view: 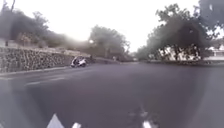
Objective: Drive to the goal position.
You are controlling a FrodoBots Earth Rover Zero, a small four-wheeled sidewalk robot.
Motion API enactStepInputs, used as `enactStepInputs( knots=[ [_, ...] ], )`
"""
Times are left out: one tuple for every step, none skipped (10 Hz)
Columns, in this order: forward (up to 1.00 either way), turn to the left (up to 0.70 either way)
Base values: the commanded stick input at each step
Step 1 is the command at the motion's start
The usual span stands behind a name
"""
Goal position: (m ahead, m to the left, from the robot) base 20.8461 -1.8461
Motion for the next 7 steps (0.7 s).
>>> enactStepInputs(
  knots=[
    [0.70, -0.35],
    [0.70, -0.35],
    [0.70, -0.35],
    [0.70, -0.35],
    [0.70, -0.35],
    [0.70, -0.35],
    [0.70, -0.35]
  ],
)
